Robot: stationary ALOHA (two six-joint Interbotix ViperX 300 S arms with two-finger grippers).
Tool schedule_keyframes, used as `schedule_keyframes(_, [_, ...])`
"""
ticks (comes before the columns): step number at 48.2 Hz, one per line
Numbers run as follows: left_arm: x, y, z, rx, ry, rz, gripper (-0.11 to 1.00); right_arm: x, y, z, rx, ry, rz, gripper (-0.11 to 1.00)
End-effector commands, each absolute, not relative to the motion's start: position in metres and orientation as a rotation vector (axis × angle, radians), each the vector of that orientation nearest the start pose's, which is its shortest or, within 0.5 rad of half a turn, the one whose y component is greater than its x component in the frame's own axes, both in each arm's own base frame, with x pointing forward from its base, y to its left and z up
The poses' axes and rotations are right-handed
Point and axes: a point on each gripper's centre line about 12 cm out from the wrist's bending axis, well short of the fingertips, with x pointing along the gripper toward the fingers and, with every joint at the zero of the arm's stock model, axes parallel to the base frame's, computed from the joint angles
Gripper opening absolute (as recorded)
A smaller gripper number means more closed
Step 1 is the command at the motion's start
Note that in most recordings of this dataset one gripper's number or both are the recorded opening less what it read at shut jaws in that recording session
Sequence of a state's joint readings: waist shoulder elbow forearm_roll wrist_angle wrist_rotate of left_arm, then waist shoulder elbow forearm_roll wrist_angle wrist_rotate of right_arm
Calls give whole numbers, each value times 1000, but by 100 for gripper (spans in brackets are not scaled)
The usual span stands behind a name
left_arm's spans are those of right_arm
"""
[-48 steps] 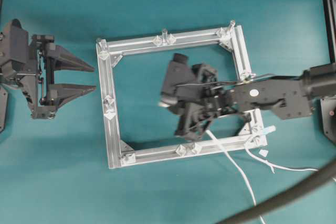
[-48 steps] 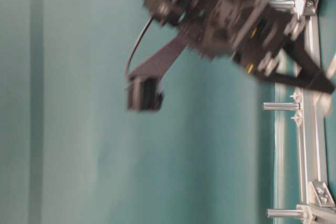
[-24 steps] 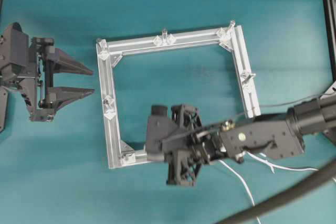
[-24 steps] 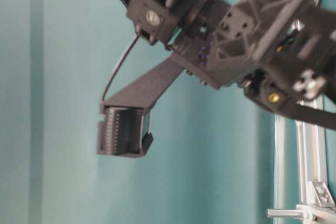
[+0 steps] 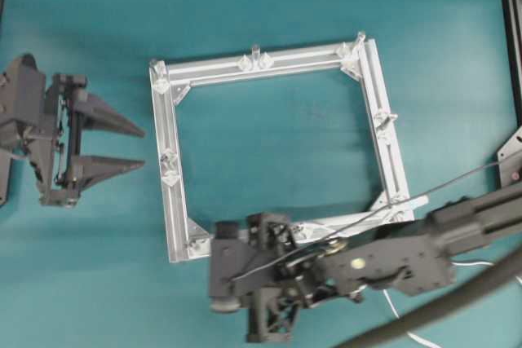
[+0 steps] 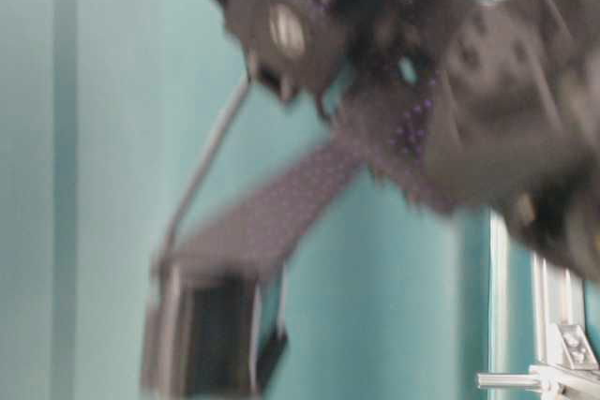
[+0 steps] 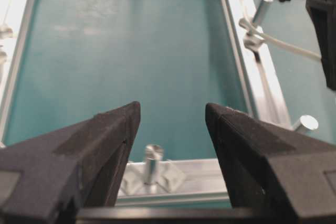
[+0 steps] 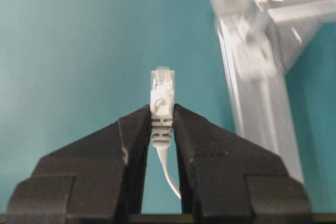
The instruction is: Move the cable alternately left and right between 8 pins so it hooks onto each one.
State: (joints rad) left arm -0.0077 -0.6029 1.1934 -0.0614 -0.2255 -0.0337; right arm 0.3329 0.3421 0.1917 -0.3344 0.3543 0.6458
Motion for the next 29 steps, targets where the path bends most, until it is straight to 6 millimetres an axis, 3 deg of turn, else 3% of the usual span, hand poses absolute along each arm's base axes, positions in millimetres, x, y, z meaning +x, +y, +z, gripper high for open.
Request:
schedule_keyframes(1, [237,-7,201,-93,351,-5,65,491,159,173,134,794,83,15])
schedule_keyframes(9, [217,-9,203,-89,307,-21,65,517,165,182,133,787,57,15])
schedule_keyframes(16, [191,-7,209,-92,236,-19,65,529,163,183,126,816,19,15])
schedule_keyframes(29, [158,-6,222,-97,220,-28,65,561,140,171,274,811,-97,15])
